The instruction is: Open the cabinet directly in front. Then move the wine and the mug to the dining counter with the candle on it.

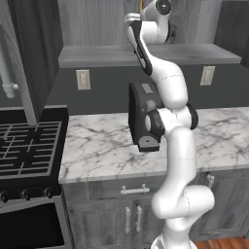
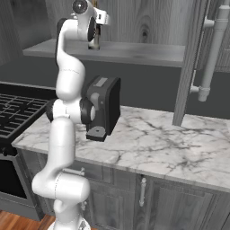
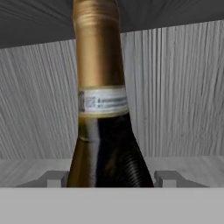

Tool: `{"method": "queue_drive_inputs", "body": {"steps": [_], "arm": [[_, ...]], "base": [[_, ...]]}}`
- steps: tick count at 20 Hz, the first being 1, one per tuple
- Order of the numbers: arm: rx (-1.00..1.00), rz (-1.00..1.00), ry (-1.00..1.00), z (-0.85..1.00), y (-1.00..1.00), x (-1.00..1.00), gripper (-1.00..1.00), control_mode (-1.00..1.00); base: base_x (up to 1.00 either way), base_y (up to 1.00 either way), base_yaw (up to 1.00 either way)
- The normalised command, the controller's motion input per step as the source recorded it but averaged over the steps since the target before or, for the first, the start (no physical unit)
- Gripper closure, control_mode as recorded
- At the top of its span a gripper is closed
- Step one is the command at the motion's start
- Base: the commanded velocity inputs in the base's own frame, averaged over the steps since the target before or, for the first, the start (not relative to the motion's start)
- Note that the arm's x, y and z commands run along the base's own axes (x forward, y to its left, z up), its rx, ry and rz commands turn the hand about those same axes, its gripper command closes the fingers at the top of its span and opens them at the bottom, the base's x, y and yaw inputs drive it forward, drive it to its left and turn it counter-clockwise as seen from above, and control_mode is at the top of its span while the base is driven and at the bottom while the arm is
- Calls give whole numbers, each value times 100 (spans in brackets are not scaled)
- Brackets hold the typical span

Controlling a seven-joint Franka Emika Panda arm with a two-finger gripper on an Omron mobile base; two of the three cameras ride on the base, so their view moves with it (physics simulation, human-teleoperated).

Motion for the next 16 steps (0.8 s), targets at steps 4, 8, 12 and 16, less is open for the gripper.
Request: {"method": "queue_drive_inputs", "body": {"steps": [4, 8, 12, 16], "arm": [[0, 0, 0, 0, 0, -4, 100, -100], [0, 0, 0, 0, 0, -31, 100, -100], [0, 0, -3, 0, 0, -27, 100, -100], [0, 0, -6, -2, 0, -27, 100, -100]], "base": [[0, 0, 0], [0, 0, 0], [0, 0, 0], [0, 0, 0]]}}
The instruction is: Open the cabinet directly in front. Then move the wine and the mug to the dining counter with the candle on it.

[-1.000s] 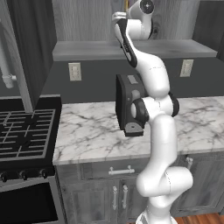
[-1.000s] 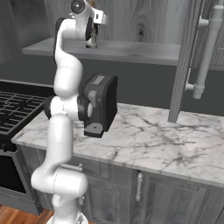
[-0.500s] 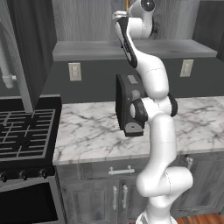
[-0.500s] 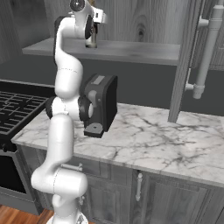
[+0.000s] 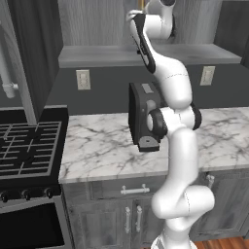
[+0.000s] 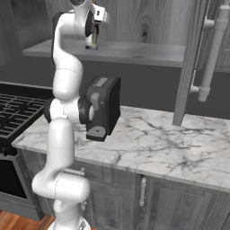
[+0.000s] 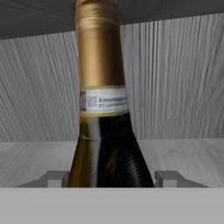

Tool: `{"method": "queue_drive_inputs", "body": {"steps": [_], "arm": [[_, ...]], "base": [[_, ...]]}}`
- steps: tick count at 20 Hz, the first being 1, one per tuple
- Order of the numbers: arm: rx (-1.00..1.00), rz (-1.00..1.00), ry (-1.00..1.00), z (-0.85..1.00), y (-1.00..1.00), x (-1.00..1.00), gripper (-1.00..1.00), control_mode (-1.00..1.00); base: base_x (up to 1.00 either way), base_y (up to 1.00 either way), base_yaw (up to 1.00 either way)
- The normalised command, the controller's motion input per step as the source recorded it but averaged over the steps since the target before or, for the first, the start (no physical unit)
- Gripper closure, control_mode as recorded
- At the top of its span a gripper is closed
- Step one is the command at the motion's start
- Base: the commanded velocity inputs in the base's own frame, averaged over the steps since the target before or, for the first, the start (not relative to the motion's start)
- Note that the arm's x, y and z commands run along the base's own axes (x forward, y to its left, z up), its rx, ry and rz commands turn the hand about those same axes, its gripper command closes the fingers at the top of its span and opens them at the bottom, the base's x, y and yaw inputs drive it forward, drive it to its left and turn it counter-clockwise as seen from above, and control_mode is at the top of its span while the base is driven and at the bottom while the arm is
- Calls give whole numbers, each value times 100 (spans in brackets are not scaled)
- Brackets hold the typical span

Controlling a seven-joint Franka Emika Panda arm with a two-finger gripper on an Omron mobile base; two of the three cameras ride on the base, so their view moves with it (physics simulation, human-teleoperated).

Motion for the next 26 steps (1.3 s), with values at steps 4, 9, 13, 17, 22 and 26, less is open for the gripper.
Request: {"method": "queue_drive_inputs", "body": {"steps": [4, 9, 13, 17, 22, 26], "arm": [[2, 0, -12, 0, -2, -49, 100, -100], [0, 0, -2, 0, 0, -8, 100, -100], [-1, 0, 0, -38, 0, -22, 100, -100], [-1, 6, 5, -41, 0, -60, 100, -100], [0, 11, 4, -20, 0, -95, 100, -100], [0, 12, 0, -37, -8, -100, 100, -100]], "base": [[0, 0, 0], [0, 0, 0], [0, 0, 0], [0, 0, 0], [0, 0, 0], [0, 0, 0]]}}
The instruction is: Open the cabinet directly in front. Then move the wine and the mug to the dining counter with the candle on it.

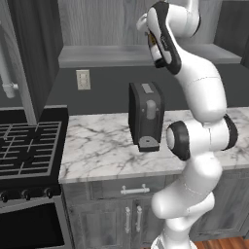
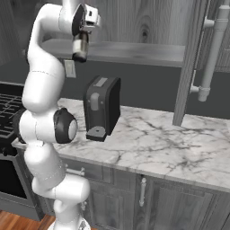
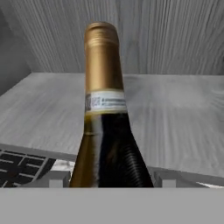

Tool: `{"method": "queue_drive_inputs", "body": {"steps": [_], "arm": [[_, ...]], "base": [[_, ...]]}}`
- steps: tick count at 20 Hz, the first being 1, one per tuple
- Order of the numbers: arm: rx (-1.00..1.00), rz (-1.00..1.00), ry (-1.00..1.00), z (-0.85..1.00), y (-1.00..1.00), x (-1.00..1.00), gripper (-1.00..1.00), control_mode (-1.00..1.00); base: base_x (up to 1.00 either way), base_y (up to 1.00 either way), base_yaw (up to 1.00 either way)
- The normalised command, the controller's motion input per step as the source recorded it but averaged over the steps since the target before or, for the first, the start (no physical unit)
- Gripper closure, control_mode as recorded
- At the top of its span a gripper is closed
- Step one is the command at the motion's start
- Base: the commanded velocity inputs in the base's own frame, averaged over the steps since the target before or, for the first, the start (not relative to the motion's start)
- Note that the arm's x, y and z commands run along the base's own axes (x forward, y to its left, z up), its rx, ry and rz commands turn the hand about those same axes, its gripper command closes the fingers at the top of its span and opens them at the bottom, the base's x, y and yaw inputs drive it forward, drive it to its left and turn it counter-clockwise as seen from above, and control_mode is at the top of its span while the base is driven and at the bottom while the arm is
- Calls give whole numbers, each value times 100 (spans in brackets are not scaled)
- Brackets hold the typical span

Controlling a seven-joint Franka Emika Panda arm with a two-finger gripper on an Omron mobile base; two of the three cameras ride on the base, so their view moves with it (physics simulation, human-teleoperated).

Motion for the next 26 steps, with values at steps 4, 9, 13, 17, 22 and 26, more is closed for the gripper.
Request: {"method": "queue_drive_inputs", "body": {"steps": [4, 9, 13, 17, 22, 26], "arm": [[0, 11, 0, -49, -9, -100, 100, -100], [0, 15, 0, -57, -6, -100, 100, -100], [0, 27, 0, -47, 1, -100, 100, -100], [1, 31, -10, -23, 22, -100, 100, -100], [21, 23, -31, 0, 26, -100, 100, -100], [42, 9, -36, 0, 13, -100, 100, -100]], "base": [[0, 0, 0], [0, 0, 0], [0, 0, 0], [0, 0, 0], [0, 0, 0], [0, 0, 0]]}}
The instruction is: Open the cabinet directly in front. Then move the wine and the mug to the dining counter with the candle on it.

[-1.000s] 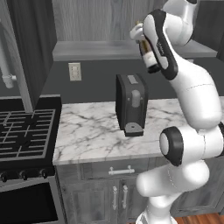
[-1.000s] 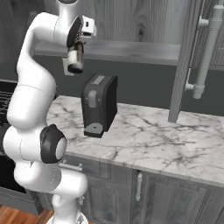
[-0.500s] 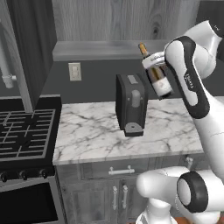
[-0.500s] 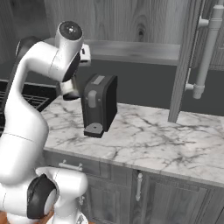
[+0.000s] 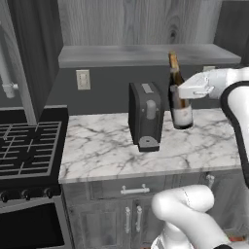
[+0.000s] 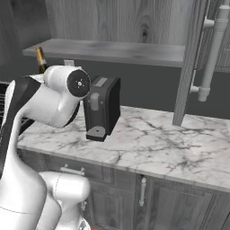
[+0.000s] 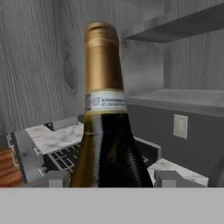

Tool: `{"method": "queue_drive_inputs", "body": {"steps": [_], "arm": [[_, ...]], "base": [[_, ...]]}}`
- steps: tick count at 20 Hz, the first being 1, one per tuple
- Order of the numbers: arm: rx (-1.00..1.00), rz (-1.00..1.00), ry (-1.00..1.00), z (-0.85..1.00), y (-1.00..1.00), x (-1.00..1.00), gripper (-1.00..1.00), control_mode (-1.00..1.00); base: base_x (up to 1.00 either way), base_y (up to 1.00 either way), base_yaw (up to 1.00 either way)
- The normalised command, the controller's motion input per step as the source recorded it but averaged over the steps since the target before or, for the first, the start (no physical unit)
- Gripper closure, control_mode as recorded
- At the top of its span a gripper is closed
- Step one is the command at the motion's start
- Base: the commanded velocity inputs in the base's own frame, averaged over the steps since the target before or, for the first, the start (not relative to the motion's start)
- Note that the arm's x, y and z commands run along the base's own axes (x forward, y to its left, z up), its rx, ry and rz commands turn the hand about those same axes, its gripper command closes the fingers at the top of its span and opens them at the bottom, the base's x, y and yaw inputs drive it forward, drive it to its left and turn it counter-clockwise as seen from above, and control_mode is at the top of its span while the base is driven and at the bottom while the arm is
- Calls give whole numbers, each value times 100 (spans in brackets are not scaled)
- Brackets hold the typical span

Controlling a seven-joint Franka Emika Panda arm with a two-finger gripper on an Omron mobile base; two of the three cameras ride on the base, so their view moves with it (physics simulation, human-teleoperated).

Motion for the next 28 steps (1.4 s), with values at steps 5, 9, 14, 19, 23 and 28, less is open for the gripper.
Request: {"method": "queue_drive_inputs", "body": {"steps": [5, 9, 14, 19, 23, 28], "arm": [[47, 1, -30, -1, 3, -82, 100, -100], [14, 0, -5, -1, 0, -11, 100, -100], [0, 0, 0, 0, 0, 0, 100, -100], [0, 0, 0, 0, 0, -2, 100, -100], [0, 0, 0, 0, 0, -5, 100, 100], [0, 0, 0, 0, 0, 0, 100, 100]], "base": [[0, 0, 0], [0, 0, 0], [0, 0, 0], [0, 0, 0], [-36, 1, 3], [-94, 32, 52]]}}
